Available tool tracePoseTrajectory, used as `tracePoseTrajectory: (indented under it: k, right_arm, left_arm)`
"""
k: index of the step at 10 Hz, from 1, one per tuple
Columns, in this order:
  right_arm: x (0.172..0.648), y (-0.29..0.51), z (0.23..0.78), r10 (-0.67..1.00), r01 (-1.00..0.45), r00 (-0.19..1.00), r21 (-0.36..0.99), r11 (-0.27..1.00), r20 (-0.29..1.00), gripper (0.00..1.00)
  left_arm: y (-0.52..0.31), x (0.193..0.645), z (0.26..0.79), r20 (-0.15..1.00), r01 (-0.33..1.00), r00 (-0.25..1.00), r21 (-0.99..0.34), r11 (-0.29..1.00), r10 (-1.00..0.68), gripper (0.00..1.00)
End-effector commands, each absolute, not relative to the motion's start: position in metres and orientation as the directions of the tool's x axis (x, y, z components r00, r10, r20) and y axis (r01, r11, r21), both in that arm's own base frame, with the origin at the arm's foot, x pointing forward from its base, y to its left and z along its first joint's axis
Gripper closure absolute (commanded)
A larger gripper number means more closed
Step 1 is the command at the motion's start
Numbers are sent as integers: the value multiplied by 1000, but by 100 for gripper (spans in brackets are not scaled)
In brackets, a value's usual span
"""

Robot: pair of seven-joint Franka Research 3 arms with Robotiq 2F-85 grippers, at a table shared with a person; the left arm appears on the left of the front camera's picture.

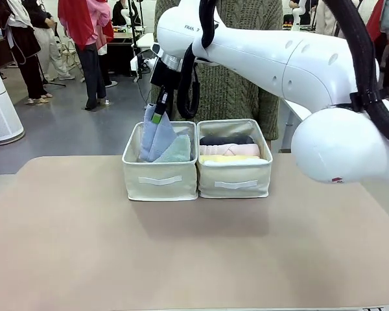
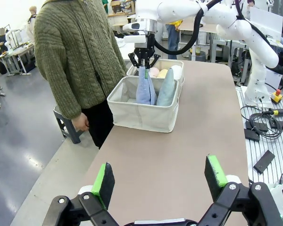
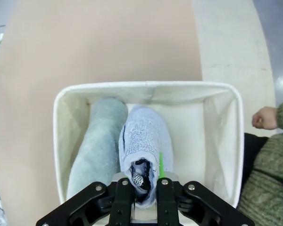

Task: Sort the towels based on their folding style.
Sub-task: Pick up another triangle-folded towel from the table and place it in the left Fabric basket.

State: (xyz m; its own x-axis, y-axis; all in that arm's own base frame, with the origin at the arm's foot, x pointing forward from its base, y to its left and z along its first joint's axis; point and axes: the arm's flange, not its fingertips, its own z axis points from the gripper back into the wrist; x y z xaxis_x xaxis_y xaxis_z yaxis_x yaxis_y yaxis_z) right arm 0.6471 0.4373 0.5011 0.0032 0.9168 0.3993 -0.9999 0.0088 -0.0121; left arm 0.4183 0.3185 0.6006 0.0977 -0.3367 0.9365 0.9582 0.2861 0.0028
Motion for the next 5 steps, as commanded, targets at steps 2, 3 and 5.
tracePoseTrajectory:
  k: [2,3,5]
  right_arm:
    - [678,463,520,913,-999,1,41,-17,408,84]
    - [677,463,517,913,-999,-3,47,-25,407,84]
    - [676,466,512,907,-999,-26,21,-38,419,84]
  left_arm:
    - [317,415,601,931,957,108,-2,290,-348,0]
    - [317,415,601,931,957,108,-2,290,-348,0]
    - [317,415,601,931,957,108,-2,290,-348,0]
